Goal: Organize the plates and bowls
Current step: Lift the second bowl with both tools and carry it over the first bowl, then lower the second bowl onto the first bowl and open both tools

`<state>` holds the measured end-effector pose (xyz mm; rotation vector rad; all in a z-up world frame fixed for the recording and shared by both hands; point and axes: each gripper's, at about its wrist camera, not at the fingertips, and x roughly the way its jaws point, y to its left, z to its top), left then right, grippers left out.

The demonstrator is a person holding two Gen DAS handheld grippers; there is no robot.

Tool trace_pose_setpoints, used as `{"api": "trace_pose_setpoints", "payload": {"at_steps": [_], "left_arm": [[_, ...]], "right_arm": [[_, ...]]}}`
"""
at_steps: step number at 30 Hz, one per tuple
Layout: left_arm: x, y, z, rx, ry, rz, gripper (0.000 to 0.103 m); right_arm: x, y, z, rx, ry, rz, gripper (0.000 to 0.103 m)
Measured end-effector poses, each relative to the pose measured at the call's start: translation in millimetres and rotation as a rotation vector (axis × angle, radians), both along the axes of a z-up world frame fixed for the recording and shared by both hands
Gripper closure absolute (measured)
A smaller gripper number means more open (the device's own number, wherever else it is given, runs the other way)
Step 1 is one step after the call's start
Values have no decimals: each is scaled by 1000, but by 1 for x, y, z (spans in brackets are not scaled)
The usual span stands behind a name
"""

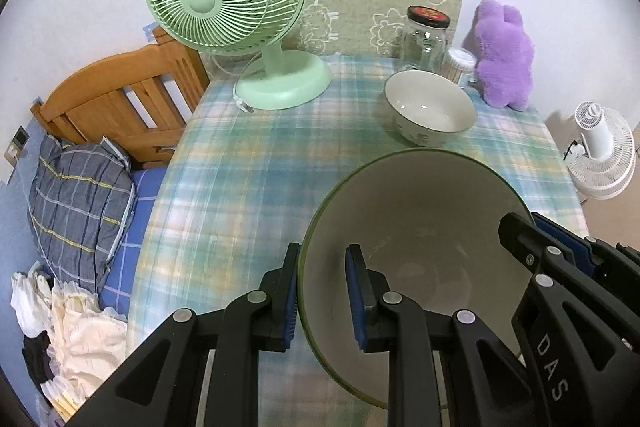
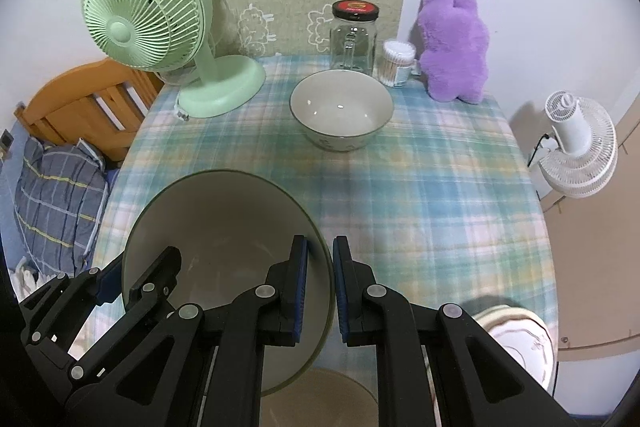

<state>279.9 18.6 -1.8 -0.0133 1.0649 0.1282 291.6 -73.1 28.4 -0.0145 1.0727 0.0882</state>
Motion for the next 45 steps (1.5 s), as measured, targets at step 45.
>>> {"api": "trace_pose_setpoints", "payload": {"at_steps": [45], "left_arm": [[-91, -42, -59, -36, 138, -3, 84]], "right_arm": [[-102, -46, -56, -19, 129, -6, 87]]}}
